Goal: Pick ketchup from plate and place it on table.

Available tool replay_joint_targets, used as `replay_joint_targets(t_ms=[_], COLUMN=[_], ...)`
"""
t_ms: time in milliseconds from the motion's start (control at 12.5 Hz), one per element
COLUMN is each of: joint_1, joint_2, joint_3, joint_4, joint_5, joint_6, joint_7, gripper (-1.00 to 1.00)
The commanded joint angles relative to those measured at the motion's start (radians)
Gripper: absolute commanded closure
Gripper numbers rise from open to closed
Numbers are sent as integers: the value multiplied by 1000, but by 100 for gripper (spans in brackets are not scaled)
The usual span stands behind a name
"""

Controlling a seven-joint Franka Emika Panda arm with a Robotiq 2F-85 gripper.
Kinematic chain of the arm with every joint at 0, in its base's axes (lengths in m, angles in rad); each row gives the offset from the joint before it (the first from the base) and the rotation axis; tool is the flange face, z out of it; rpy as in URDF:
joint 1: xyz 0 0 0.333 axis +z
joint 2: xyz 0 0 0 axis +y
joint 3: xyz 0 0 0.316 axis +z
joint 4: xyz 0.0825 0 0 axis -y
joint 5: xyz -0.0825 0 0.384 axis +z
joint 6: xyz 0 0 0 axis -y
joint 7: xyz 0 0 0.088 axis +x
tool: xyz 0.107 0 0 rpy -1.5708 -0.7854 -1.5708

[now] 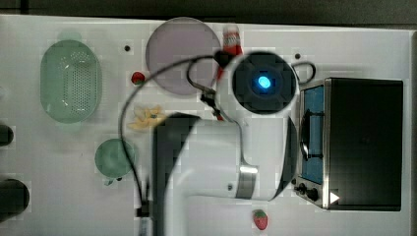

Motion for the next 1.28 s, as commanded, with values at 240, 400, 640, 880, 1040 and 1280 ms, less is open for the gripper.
replay_joint_targets(t_ms=[240, 400, 640, 880, 1040, 1280], joint_1=[-9, -6, -5, -7, -9, -7], joint_2=[0, 34, 131, 176, 166, 116], joint_3=[-4, 4, 14, 15, 13, 18], joint_4=[-235, -309, -366, -374, -370, -369], joint_5=[-2, -2, -1, -2, -2, -2], joint_6=[198, 307, 488, 555, 552, 543], joint_7=[56, 56, 56, 56, 56, 57], gripper=[-21, -21, -21, -29, -72, -100])
